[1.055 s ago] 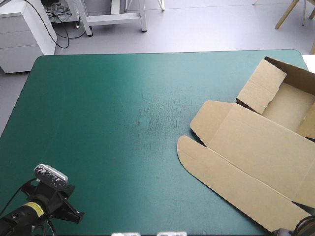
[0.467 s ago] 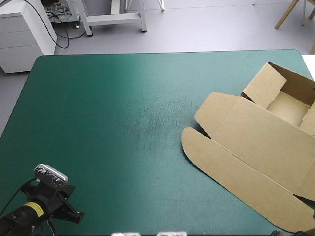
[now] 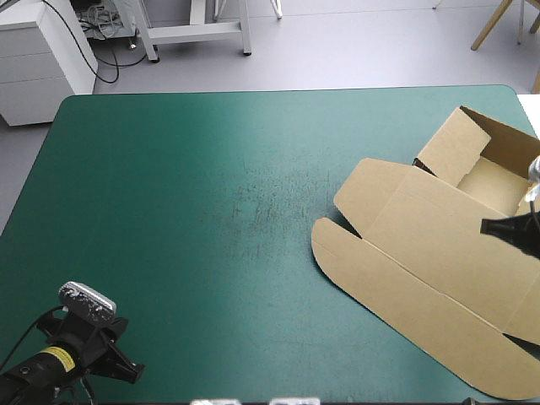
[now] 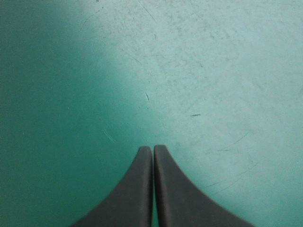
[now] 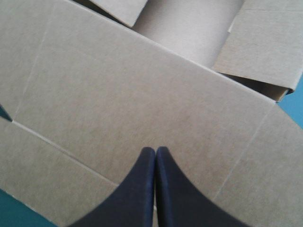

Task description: Fold the box

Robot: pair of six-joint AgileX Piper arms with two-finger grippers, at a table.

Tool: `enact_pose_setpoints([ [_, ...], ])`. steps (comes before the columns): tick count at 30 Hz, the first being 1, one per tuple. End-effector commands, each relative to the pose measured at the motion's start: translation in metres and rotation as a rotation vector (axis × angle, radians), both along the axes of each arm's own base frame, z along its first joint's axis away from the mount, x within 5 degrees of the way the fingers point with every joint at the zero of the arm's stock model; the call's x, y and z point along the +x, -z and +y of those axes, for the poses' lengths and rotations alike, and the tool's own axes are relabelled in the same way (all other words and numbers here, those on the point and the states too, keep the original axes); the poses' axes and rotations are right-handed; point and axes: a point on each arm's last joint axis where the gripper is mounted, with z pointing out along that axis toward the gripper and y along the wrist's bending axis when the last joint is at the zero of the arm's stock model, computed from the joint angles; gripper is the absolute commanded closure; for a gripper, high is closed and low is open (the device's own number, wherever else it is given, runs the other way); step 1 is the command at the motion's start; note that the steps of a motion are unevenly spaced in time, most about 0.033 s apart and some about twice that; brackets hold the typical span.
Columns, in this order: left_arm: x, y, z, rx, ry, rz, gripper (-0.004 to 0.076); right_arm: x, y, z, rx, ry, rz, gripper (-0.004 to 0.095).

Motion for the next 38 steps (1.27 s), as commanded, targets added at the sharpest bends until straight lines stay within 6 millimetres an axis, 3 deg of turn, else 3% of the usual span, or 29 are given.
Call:
enact_pose_setpoints([
  [1,0.004,-0.011,-0.002,-0.034,0.000,-0.063,0.0734,-0.027,-0.006,0.023,-0.069,-0.101,-0.121,0.0927],
  [5,0.004,-0.011,-0.002,-0.049,-0.016,-0.057,0.0734,-0.050,0.008,0.042,-0.099,-0.228,-0.137,0.0927],
  [12,0.004,-0.011,-0.002,-0.049,-0.016,-0.057,0.0734,-0.080,0.047,0.057,-0.084,-0.311,-0.118,0.0927],
  [21,0.004,-0.011,-0.002,-0.049,-0.016,-0.057,0.0734,-0.114,0.062,0.066,-0.144,-0.347,-0.269,0.0927],
  [38,0.004,-0.011,-0.002,-0.052,-0.016,-0.056,0.0734,-0.113,0.095,0.069,-0.102,-0.394,-0.233,0.0927],
])
